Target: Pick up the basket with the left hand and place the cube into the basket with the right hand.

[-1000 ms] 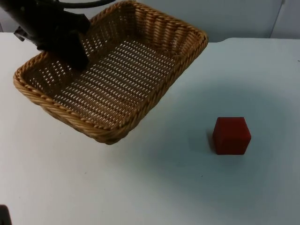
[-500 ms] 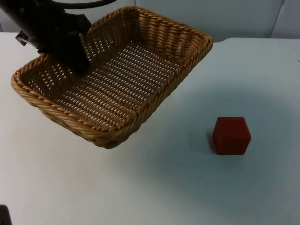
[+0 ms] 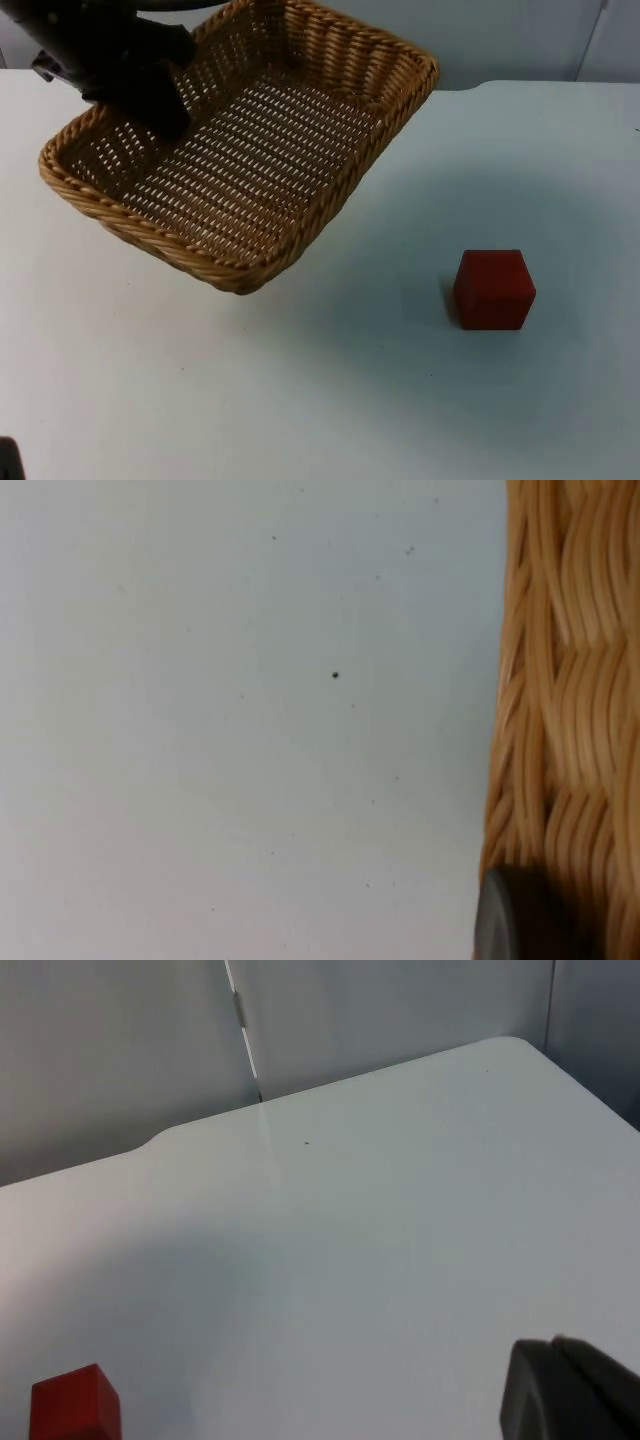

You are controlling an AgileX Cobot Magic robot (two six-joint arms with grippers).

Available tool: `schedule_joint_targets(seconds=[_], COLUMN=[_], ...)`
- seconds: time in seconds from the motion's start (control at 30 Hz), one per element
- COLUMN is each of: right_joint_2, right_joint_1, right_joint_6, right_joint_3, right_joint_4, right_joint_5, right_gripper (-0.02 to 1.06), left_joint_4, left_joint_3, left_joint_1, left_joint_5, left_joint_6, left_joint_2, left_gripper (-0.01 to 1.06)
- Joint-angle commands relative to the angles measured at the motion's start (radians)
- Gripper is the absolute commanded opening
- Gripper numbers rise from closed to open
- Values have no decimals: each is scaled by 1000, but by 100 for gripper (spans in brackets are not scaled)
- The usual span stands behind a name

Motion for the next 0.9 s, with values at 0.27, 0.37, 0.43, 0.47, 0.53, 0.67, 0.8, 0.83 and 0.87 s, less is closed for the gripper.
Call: schedule_joint_targets(seconds=[0.27, 0.37, 0.43, 0.47, 0.53, 0.67, 0.8, 0.83, 0.87], right_joint_2=[-3, -3, -3, 6, 122, 320, 552, 637, 719], right_joint_1=[-6, -6, -6, -6, -6, -6, -6, -6, -6], right_joint_6=[-4, -7, -7, -16, -41, -41, -39, -39, -39], right_joint_3=[4, 5, 5, 5, 5, 0, -43, -65, -95], right_joint_4=[0, -27, -37, -47, -51, -51, -49, -49, -49], right_joint_5=[-79, -241, -293, -338, -387, -473, -533, -533, -525], right_gripper=[0, 0, 0, 0, 0, 0, 4, 8, 14], left_joint_4=[-36, -36, -36, -36, -36, -36, -36, -36, -36], left_joint_3=[-8, -8, -8, -8, -8, -8, -8, -8, -8], left_joint_1=[0, 0, 0, 0, 0, 0, 0, 0, 0], left_joint_5=[-108, -132, -144, -153, -174, -186, -188, -190, -190], left_joint_6=[-4, -4, -4, -4, -4, -4, -4, -4, -4], left_joint_2=[-17, -17, -17, -17, -17, -17, -17, -17, -17], left_gripper=[0, 0, 0, 0, 0, 0, 0, 0, 0])
